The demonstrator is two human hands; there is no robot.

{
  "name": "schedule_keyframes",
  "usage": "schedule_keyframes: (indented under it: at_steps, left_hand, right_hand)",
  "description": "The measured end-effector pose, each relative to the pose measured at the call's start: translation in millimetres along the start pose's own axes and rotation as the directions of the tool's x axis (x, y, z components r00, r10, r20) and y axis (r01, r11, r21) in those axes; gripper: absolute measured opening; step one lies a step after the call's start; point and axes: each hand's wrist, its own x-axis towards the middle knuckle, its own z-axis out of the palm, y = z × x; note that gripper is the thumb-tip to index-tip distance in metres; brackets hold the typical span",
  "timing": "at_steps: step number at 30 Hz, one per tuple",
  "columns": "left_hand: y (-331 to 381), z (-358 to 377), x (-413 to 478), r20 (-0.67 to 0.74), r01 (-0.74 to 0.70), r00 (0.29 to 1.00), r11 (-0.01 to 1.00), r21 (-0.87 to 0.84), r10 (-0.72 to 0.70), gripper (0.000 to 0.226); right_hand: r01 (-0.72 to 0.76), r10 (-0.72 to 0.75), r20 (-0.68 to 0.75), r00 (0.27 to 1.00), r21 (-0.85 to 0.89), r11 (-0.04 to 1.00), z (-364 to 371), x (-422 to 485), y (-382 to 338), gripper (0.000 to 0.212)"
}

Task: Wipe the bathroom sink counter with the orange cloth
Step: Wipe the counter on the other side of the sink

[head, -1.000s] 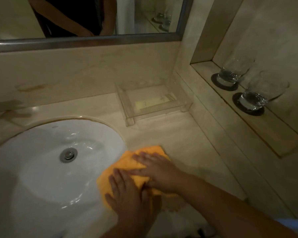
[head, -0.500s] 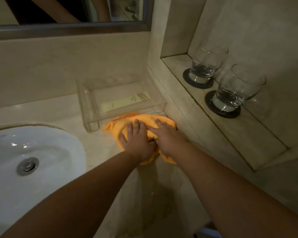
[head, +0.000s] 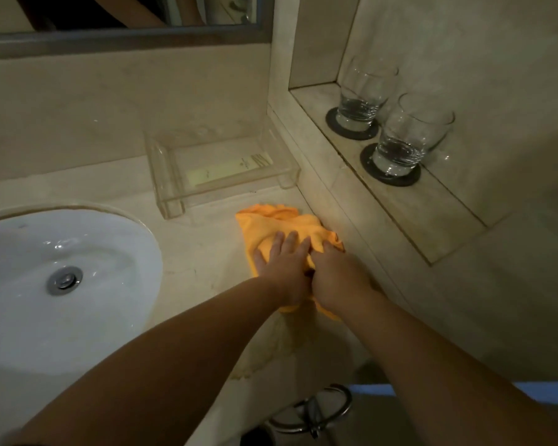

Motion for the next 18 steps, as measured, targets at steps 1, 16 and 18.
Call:
schedule_keyframes:
  at_steps: [1,16,18]
  left_hand:
    - [4.3,5.3,-8.7,0.012,-0.016,1.000,1.000,0.010,0.016,0.070]
    - [-27.0,-4.8,-36.1,0.204,-0.474,0.880,0.813,0.338,0.429,0.079]
    - [-36.4,-9.6,-38.4,0.205,-0.466,0.884,0.822,0.326,0.420,0.083]
  right_hand:
    - [-0.011,0.011,-0.004,1.000,0.019,1.000,2.6,-10.6,3.4,0.048]
    - [-0.166,0.188,-0.291,0.938,0.099,0.981,67.3,-77.2,-27.6,0.038]
    - [-0.196,0.228,-0.328,0.917,0.127,0.972,74.7,-75.7,-41.5,0.037]
